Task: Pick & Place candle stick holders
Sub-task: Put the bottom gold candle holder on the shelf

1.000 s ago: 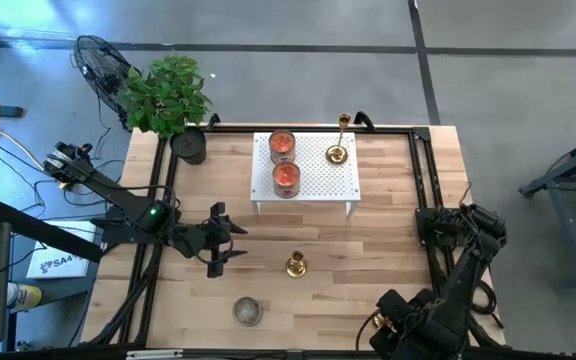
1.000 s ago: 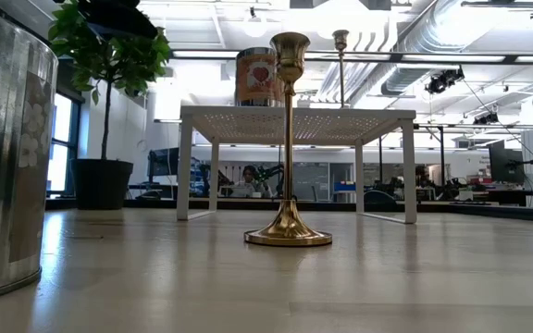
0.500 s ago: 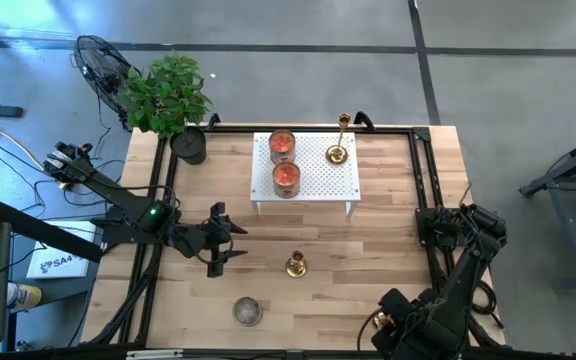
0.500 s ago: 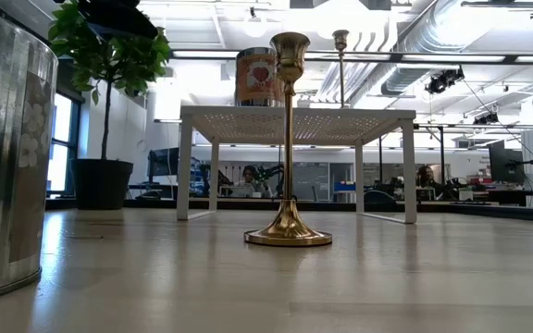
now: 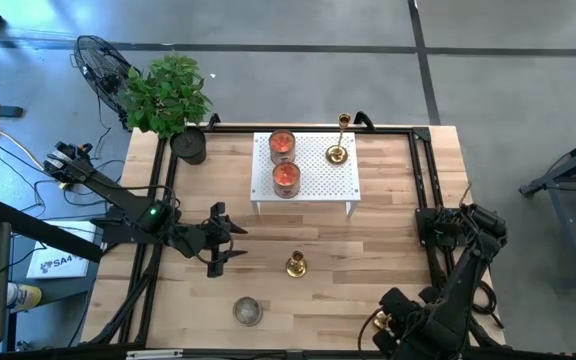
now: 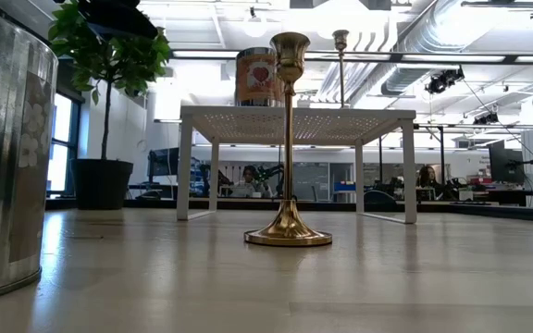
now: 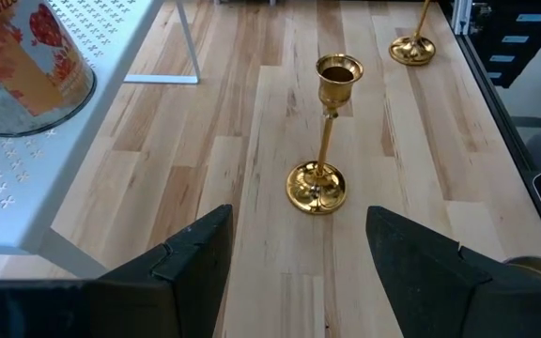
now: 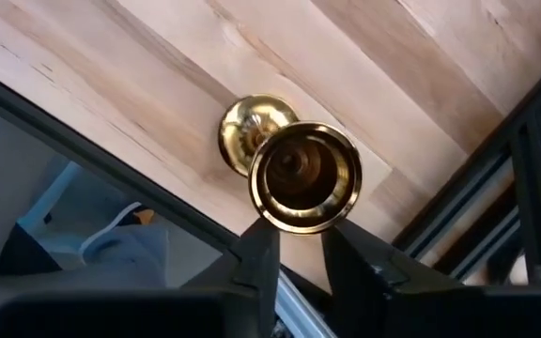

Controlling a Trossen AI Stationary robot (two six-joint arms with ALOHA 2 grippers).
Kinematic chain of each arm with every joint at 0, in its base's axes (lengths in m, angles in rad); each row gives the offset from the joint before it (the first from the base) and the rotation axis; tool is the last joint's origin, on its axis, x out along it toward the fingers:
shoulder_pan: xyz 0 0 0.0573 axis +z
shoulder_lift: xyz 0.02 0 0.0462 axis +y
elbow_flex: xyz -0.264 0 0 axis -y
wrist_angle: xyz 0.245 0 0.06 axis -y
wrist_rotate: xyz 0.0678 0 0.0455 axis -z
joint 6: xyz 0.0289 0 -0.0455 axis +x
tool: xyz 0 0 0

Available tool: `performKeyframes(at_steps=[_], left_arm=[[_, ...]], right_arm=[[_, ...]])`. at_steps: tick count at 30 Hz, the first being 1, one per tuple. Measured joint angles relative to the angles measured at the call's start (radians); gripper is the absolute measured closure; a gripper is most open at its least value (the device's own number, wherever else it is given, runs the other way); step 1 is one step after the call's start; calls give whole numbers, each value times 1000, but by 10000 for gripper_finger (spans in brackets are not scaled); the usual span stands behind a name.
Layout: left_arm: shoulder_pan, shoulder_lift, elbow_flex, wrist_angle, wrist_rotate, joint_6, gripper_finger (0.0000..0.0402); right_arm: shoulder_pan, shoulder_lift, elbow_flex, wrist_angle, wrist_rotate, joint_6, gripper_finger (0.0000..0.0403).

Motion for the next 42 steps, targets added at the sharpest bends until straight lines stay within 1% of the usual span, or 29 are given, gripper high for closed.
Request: performKeyframes(at_steps=[5, 9, 24, 29, 37, 42], left_arm=[[0, 0, 0, 0, 0, 0, 163], [0, 0, 0, 0, 0, 0, 163], [0, 0, 0, 0, 0, 0, 163], [0, 0, 0, 0, 0, 0, 163], [0, 0, 0, 0, 0, -1, 163], [0, 0, 0, 0, 11, -3, 163]], right_arm=[[0, 0, 0, 3, 6, -2, 344], [0, 0, 0, 4, 5, -4, 344], [0, 0, 0, 8, 34, -7, 319], [0, 0, 0, 8, 35, -4, 305], [0, 0, 0, 7, 78, -6, 281], [0, 0, 0, 7, 82, -7, 277]])
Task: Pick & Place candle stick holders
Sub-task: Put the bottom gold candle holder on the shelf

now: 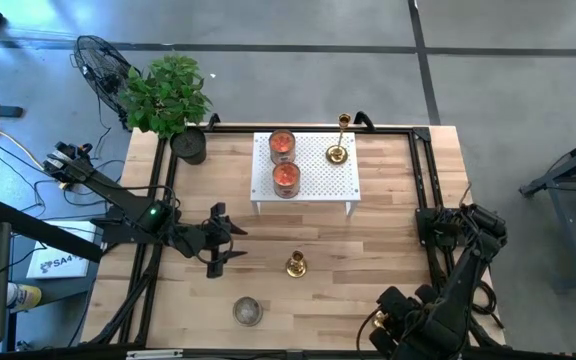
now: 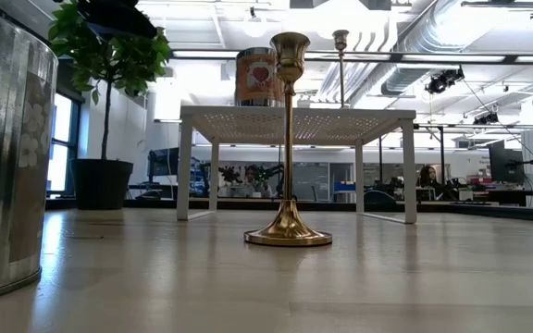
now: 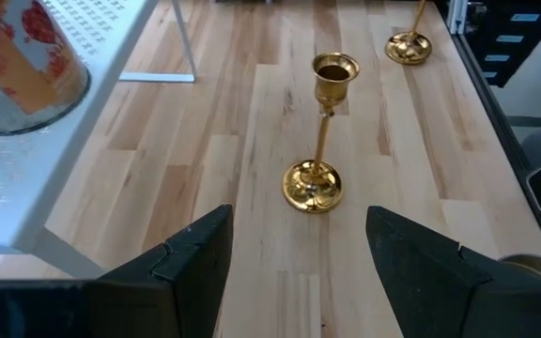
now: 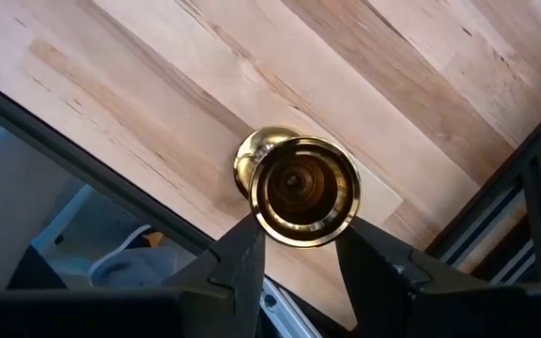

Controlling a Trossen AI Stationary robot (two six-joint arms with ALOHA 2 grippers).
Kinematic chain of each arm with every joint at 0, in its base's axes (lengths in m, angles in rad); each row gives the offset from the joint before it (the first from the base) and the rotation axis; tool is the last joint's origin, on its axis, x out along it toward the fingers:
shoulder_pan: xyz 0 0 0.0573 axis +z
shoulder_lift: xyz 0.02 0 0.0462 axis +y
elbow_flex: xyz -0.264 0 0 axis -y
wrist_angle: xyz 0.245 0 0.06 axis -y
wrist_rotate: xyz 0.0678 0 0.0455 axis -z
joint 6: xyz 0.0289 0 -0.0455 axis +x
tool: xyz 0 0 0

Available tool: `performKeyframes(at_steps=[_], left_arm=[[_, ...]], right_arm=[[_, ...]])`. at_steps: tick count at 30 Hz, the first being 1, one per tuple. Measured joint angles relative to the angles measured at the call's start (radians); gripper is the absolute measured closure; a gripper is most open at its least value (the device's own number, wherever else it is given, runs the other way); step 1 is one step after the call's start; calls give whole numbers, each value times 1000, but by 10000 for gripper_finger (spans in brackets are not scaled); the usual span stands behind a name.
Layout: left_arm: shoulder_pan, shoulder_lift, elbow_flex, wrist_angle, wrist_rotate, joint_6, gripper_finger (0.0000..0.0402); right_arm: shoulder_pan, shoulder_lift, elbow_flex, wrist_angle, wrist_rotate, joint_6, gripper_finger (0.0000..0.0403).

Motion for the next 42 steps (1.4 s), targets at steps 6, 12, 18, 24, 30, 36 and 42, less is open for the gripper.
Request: performKeyframes(at_steps=[6, 12, 18, 24, 30, 36, 42], left_arm=[[0, 0, 0, 0, 14, 0, 163], [0, 0, 0, 0, 15, 0, 163], [0, 0, 0, 0, 15, 0, 163], [0, 0, 0, 0, 15, 0, 163], [0, 0, 0, 0, 15, 0, 163], [0, 0, 0, 0, 15, 0, 163], [0, 0, 0, 0, 15, 0, 163]], right_arm=[[0, 0, 0, -12, 9, 0, 276], [0, 0, 0, -14, 23, -1, 276], [0, 0, 0, -14, 24, -19, 276], [0, 0, 0, -14, 23, -19, 276], [0, 0, 0, -14, 23, -18, 276], [0, 0, 0, -13, 22, -18, 276], [0, 0, 0, -6, 2, -18, 276]])
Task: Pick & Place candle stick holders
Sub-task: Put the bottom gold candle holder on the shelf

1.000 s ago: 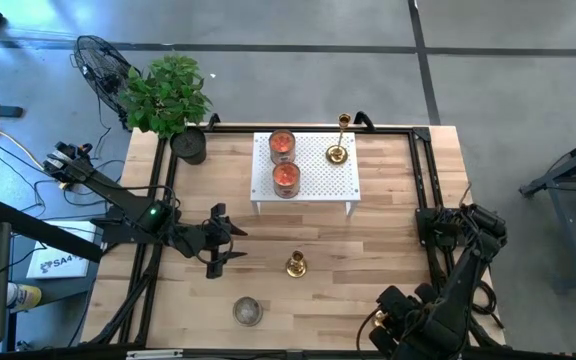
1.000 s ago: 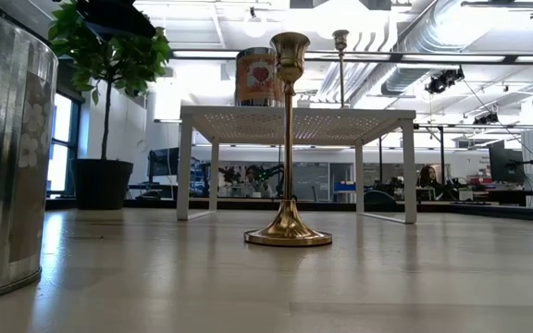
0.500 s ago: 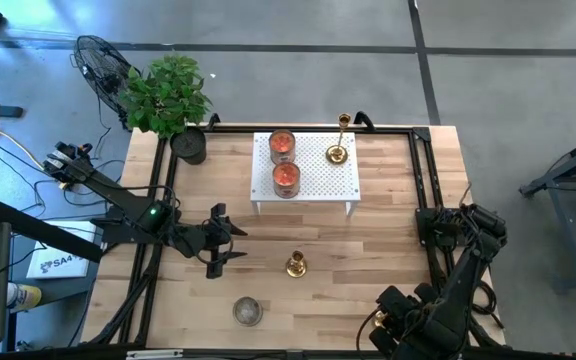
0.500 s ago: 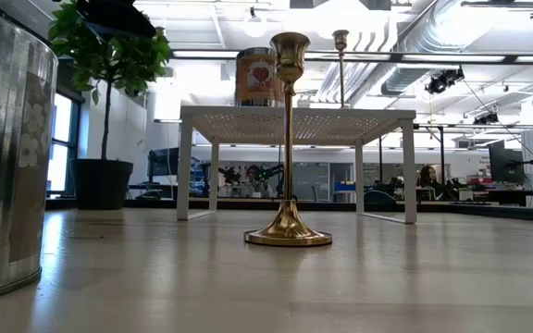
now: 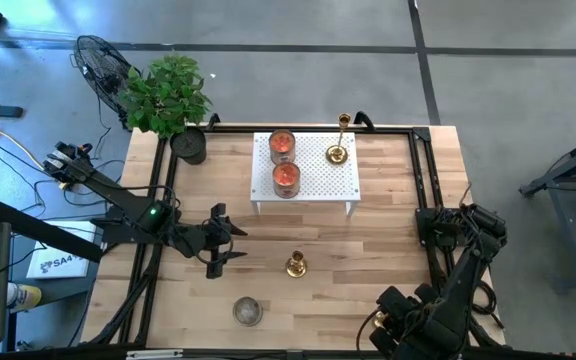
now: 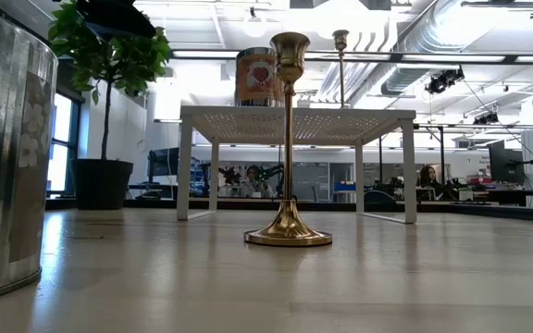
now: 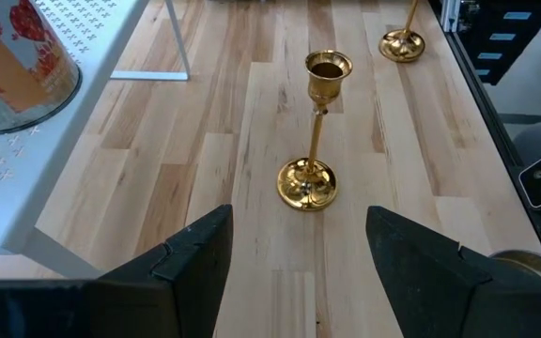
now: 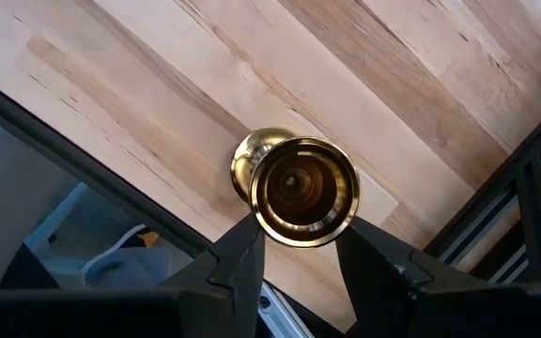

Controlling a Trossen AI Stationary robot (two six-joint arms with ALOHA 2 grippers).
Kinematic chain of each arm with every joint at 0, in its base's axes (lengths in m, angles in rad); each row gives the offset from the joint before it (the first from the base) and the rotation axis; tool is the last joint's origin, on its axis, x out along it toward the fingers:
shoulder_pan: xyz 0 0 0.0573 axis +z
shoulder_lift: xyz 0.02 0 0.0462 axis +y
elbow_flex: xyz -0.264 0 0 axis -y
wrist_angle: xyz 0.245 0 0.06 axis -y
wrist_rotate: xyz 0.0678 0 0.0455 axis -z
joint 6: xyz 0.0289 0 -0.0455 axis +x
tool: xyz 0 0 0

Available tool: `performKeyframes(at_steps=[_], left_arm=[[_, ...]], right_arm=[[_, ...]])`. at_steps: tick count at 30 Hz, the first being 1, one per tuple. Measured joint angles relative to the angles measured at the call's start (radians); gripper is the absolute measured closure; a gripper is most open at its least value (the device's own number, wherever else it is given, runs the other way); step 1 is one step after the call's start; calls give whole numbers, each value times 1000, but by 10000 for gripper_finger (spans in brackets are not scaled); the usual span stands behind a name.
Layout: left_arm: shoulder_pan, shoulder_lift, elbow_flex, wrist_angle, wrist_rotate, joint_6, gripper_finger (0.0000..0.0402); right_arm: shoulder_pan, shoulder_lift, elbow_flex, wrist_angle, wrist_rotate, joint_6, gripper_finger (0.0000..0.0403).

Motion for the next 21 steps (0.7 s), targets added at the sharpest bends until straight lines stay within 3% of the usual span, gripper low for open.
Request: performKeyframes(at_steps=[13, 21], left_arm=[[0, 0, 0, 0, 0, 0, 163], [0, 0, 0, 0, 0, 0, 163]], right_arm=[[0, 0, 0, 0, 7, 10, 204], [0, 0, 0, 1, -27, 29, 192]])
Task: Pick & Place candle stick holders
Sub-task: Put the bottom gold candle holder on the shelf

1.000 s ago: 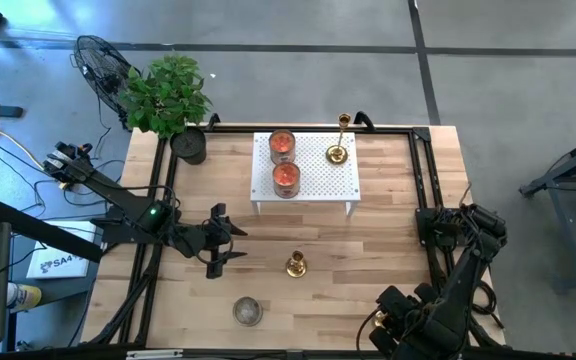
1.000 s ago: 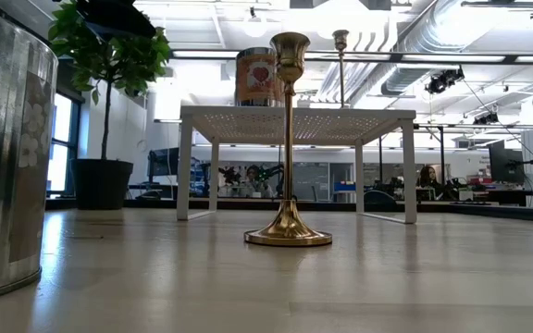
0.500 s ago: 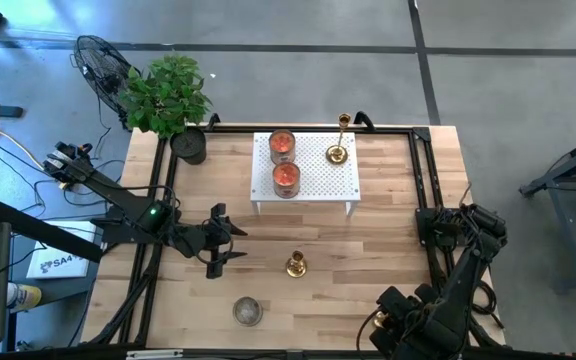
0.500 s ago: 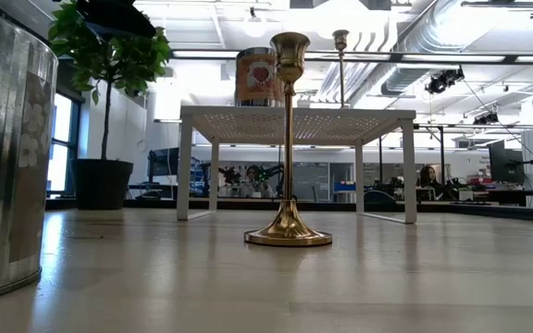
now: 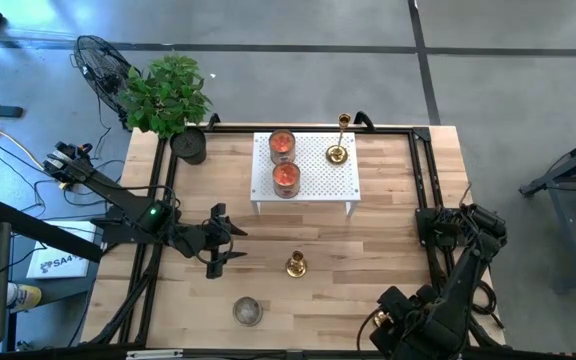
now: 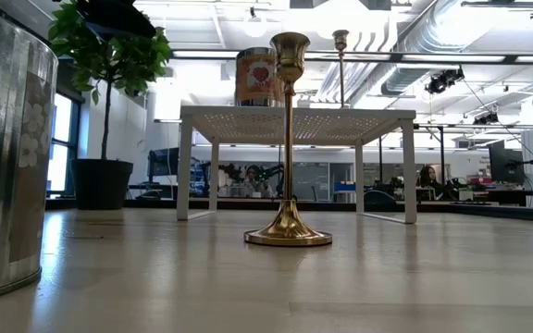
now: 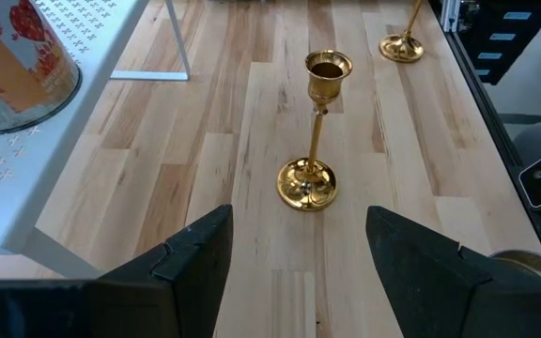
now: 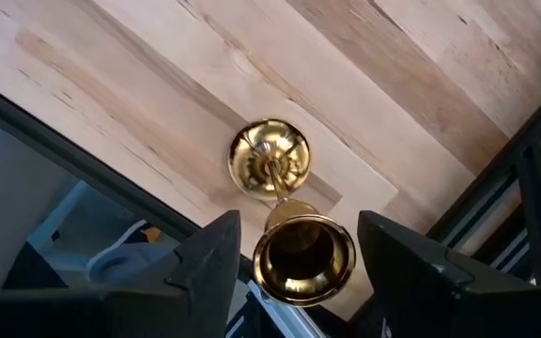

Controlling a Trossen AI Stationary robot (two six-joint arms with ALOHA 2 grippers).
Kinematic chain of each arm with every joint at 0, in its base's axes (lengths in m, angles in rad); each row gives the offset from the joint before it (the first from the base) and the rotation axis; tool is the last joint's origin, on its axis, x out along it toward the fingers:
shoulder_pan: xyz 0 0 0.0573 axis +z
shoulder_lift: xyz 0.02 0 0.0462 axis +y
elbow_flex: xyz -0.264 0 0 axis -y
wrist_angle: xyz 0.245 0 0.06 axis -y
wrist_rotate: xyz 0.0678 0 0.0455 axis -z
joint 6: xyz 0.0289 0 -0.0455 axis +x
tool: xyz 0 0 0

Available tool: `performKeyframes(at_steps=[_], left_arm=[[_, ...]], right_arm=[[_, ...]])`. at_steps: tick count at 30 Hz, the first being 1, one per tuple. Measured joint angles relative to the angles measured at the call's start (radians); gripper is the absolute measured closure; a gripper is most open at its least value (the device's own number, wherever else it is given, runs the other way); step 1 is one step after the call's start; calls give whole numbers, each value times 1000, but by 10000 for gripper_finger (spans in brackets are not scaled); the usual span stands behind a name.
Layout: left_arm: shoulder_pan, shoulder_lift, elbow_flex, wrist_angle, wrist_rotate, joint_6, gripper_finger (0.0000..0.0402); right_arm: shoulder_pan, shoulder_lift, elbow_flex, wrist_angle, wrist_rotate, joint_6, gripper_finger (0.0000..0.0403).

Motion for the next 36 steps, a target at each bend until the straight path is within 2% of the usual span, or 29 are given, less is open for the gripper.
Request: performKeyframes(at_steps=[8, 21, 29, 36], left_arm=[[0, 0, 0, 0, 2, 0, 163], [0, 0, 0, 0, 27, 0, 163], [0, 0, 0, 0, 26, 0, 163], [0, 0, 0, 0, 26, 0, 163]], right_arm=[[0, 0, 0, 3, -6, 16, 197], [0, 0, 0, 9, -32, 24, 256], [0, 0, 0, -11, -42, 19, 260], [0, 0, 0, -34, 6, -8, 266]])
